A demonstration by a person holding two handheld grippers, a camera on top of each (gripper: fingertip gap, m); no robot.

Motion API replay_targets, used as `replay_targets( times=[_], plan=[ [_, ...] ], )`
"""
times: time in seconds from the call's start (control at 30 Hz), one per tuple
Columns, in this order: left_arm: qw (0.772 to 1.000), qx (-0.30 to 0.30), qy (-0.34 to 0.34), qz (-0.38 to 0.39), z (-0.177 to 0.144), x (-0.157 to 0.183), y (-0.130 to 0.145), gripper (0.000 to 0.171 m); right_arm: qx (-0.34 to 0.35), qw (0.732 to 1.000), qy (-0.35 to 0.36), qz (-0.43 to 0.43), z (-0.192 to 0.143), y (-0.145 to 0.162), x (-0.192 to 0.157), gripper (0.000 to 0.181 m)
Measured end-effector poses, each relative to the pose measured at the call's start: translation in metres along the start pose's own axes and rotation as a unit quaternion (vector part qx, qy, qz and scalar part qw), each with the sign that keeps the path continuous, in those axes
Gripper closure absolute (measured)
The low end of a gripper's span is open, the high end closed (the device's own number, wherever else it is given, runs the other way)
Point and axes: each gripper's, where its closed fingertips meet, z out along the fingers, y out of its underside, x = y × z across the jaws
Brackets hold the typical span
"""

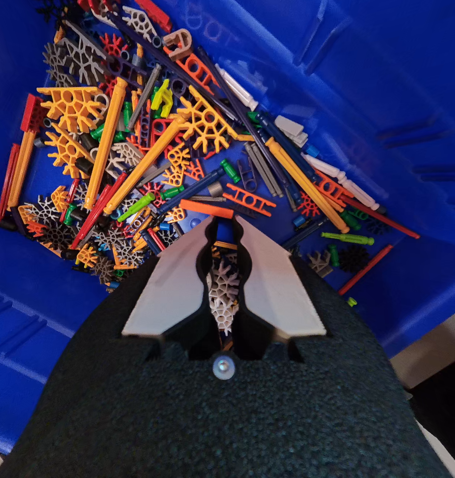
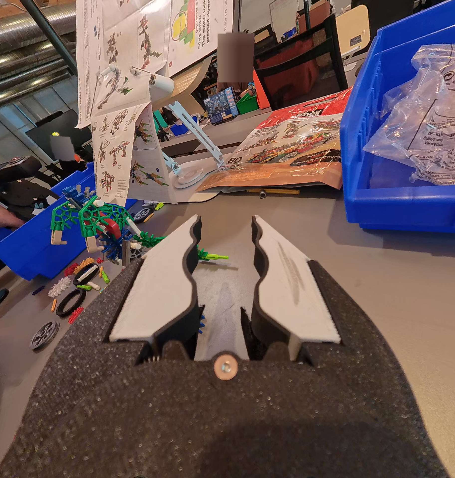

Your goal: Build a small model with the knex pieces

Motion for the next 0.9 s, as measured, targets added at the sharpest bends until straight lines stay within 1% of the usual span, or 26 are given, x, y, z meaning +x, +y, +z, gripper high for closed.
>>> replay_targets(
  times=[0.2,0.9],
  plan=[
    [1.000,0.003,0.001,0.003,0.0002,0.0019,-0.0012,0.171,0.002,1.000,-0.001,0.000,-0.0004,-0.0006,-0.0002,0.143],
    [1.000,0.016,-0.012,-0.002,-0.0078,0.0046,-0.0006,0.171,0.005,1.000,-0.006,0.001,-0.0014,-0.0014,-0.0009,0.142]
  ],
)
